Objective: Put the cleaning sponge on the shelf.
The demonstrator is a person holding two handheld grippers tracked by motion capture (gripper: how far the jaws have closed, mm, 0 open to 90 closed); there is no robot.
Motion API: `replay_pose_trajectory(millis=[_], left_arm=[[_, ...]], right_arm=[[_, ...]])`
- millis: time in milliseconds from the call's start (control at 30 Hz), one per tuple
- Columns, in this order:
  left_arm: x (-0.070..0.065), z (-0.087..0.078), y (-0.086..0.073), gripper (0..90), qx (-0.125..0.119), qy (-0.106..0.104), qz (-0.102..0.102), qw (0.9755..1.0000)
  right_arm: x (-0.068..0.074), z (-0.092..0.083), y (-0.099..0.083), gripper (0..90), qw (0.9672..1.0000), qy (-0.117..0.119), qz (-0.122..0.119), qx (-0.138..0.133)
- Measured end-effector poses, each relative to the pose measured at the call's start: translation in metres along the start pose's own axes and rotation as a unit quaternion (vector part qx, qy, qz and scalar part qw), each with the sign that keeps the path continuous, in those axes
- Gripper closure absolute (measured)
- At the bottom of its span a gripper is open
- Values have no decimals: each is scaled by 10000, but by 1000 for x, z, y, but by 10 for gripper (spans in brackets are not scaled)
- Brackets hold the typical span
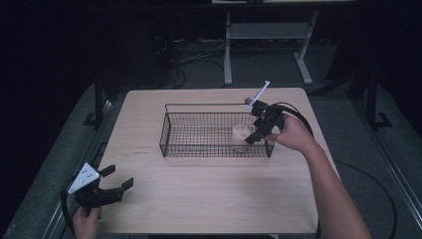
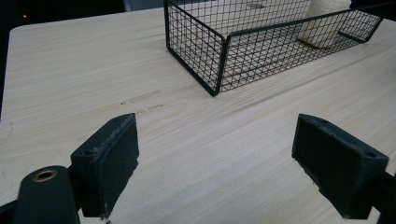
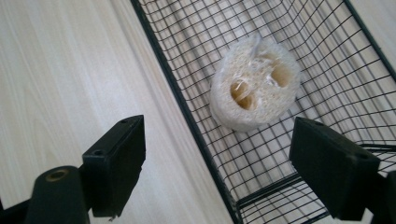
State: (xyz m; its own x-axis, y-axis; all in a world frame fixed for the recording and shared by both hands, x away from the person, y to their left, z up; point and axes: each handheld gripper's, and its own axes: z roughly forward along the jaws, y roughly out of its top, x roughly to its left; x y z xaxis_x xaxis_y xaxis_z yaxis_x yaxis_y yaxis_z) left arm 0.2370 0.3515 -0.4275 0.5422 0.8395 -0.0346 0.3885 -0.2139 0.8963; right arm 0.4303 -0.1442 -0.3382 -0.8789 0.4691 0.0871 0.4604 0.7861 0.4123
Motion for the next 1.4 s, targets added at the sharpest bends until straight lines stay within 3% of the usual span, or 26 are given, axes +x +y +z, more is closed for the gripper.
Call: replay_pose_trajectory(millis=[600, 1400], left_arm=[[0, 0, 0, 139, -3, -2, -7, 10000], [0, 0, 0, 139, 13, 21, 21, 10000]], right_arm=[[15, -4, -26, 180, 10000, 34, -48, -34], [26, -7, -67, 180, 9999, 74, 94, -100]])
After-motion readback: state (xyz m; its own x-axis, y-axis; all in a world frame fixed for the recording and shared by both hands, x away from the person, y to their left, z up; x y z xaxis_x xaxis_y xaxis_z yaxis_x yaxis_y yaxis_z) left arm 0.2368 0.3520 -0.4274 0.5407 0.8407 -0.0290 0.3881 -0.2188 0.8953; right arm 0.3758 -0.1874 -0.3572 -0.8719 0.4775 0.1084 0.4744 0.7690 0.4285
